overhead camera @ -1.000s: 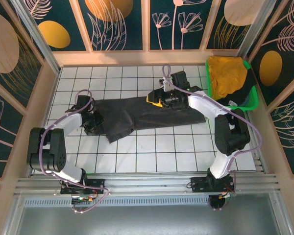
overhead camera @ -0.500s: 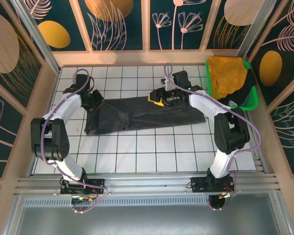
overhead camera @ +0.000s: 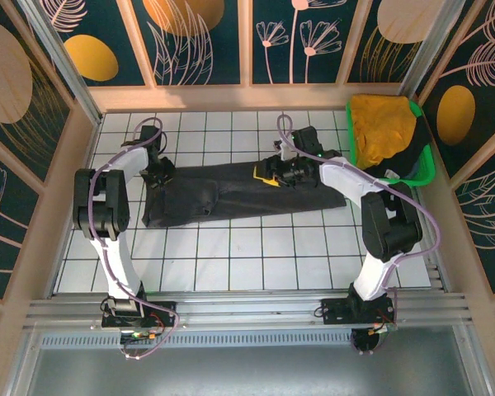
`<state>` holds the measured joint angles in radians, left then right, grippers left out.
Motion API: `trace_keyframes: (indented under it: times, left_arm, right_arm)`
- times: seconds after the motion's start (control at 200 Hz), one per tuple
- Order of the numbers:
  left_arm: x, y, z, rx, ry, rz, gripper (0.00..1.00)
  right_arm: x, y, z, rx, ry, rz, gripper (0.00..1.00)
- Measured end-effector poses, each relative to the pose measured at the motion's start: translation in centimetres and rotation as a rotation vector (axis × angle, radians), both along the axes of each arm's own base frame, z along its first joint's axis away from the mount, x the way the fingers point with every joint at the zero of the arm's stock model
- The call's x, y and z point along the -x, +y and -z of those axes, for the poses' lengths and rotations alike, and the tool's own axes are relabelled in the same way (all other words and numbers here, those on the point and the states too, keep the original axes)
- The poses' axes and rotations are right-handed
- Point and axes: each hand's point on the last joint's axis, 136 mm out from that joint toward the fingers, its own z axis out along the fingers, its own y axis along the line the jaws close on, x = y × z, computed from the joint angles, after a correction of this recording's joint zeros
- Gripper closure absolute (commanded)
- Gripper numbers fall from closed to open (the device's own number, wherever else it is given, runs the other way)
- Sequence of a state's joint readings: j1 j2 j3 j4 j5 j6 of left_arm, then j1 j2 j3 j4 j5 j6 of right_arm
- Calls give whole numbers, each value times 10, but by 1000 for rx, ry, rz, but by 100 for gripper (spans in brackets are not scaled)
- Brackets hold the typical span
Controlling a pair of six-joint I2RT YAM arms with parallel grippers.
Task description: Fold and stack the t-shirts
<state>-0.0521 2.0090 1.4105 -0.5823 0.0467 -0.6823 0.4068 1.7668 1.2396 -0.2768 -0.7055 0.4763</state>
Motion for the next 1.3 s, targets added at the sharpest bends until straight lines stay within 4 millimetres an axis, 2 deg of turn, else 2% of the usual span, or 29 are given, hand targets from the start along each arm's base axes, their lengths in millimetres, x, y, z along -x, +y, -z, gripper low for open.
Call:
trace_keyframes:
  times: [0.07,0.14,0.22,0.295,0.355,0.41,0.49,0.601,0.691,0.751,0.796,0.846,0.901,1.001,1.061,1.141,1.226,1.301]
  left_arm:
    - [0,3,-3,-18,-6,-11,52]
    - [0,9,-15,-44,-37,-34,47]
    - [9,12,-37,-58,-85,-65,49]
    - [25,10,-62,-40,-140,-93,57]
    - [40,2,-78,5,-185,-120,62]
    - [51,-12,-82,56,-205,-131,65]
    - [65,-40,-73,134,-188,-125,66]
    - [80,-75,-43,240,-121,-133,68]
    - [86,-83,-17,287,-55,-184,69]
    - [82,-84,-2,292,-25,-210,69]
    - [77,-85,8,288,-4,-222,69]
    - [66,-88,10,296,1,-226,69]
    - [43,-92,4,301,-30,-224,69]
    - [1,-101,9,299,-51,-213,67]
    - [-29,-107,6,304,-87,-197,64]
    - [-79,-120,3,326,-152,-165,62]
    - [-133,-142,-2,355,-232,-105,61]
    - [-177,-170,-8,392,-312,-42,62]
  right_arm:
    - [-5,-13,3,22,-5,38,67]
    - [-17,-35,6,51,-7,107,76]
    - [-37,-69,10,88,-11,208,80]
    - [-53,-102,16,139,-10,294,86]
    - [-67,-126,22,195,-11,352,88]
    - [-82,-143,29,251,-14,390,90]
    - [-100,-160,43,331,-5,424,90]
    - [-115,-177,73,452,31,443,90]
    - [-113,-188,101,546,81,437,89]
    - [-106,-195,118,601,126,430,88]
    - [-106,-196,120,609,128,427,87]
    - [-104,-199,120,634,129,428,87]
    - [-101,-199,121,647,126,428,86]
    - [-80,-198,122,680,126,423,85]
    - [-58,-193,122,693,142,416,84]
    - [-23,-181,123,704,167,384,84]
    - [19,-157,123,705,188,328,84]
    - [57,-132,124,684,211,258,83]
